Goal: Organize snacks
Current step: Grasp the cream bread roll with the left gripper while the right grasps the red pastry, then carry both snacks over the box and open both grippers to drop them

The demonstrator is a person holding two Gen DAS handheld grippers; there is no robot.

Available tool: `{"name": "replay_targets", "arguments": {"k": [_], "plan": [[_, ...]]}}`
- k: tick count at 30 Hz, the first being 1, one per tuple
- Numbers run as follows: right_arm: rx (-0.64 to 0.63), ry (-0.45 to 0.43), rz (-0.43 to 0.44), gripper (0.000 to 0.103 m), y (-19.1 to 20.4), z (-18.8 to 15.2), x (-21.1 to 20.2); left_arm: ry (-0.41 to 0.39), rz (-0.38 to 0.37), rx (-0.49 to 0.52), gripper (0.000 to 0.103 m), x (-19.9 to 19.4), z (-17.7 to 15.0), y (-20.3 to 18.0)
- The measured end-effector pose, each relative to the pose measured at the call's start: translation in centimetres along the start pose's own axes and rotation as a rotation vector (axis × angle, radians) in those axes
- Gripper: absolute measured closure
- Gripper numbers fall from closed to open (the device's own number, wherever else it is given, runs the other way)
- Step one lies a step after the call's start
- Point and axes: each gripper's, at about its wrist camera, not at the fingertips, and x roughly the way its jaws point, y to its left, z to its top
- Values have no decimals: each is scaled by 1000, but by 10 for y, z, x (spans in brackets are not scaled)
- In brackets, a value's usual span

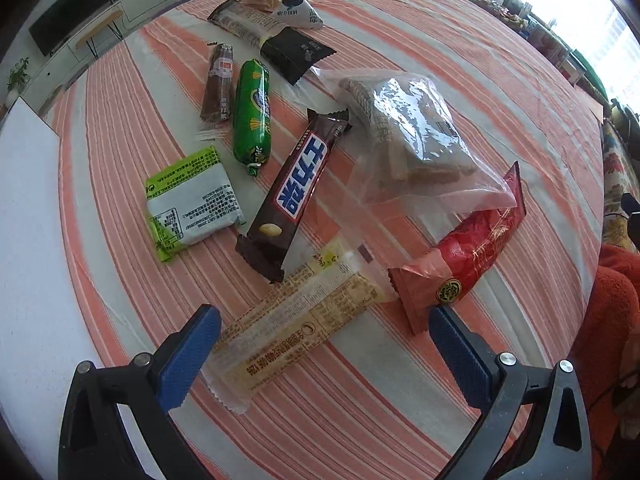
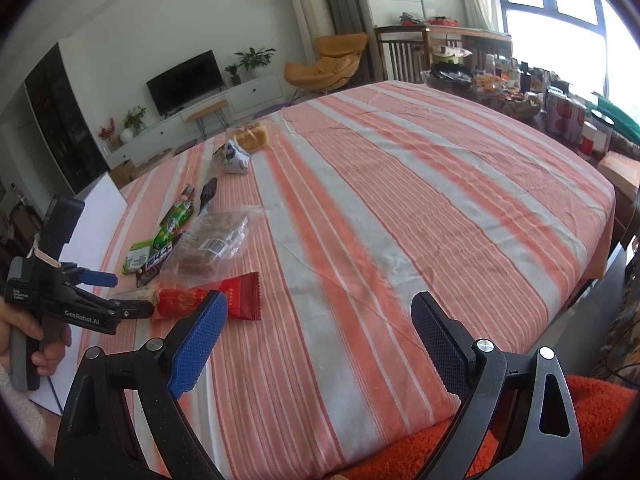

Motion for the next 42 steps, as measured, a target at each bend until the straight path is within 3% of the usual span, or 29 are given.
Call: {"name": "replay_targets", "arguments": {"k": [5, 7, 11, 15, 24, 26, 29, 31, 33, 35, 39, 40, 42], "plan": [[13, 2, 8, 8, -3, -1, 1, 63, -100, 104, 0, -7, -29, -31], [15, 8, 10, 8, -3, -1, 2, 25, -59, 111, 0, -15, -33, -39], [6, 11, 4, 8, 0, -1, 2, -65, 24, 32, 0, -19, -28, -34], [5, 3, 1, 8, 0, -1, 0, -86, 125, -24, 3, -8, -26, -27], [32, 11, 18, 8, -6, -1, 1, -119, 162, -120, 8, -3, -34, -16], [28, 10, 18, 8, -6, -1, 1, -130, 145, -132, 14, -4, -36, -15], [35, 13, 20, 8, -6, -1, 2, -155, 134, -131, 38, -9, -38, -19], [41, 16, 25, 8, -6, -1, 2, -172, 132, -122, 69, -14, -42, -23], [44, 18, 39, 8, -7, -1, 2, -180, 119, -138, 74, -16, -47, -24], [59, 23, 109, 8, -11, 0, 1, -193, 126, -158, 74, -19, -54, -24], [150, 107, 457, 8, -30, 20, 14, -244, 82, -226, 74, -31, -72, -18], [112, 153, 498, 8, -26, 31, 23, -258, 68, -246, 74, -36, -77, -16], [-95, 282, 508, 8, 0, 48, 41, -285, 41, -278, 74, -43, -84, -12]]}}
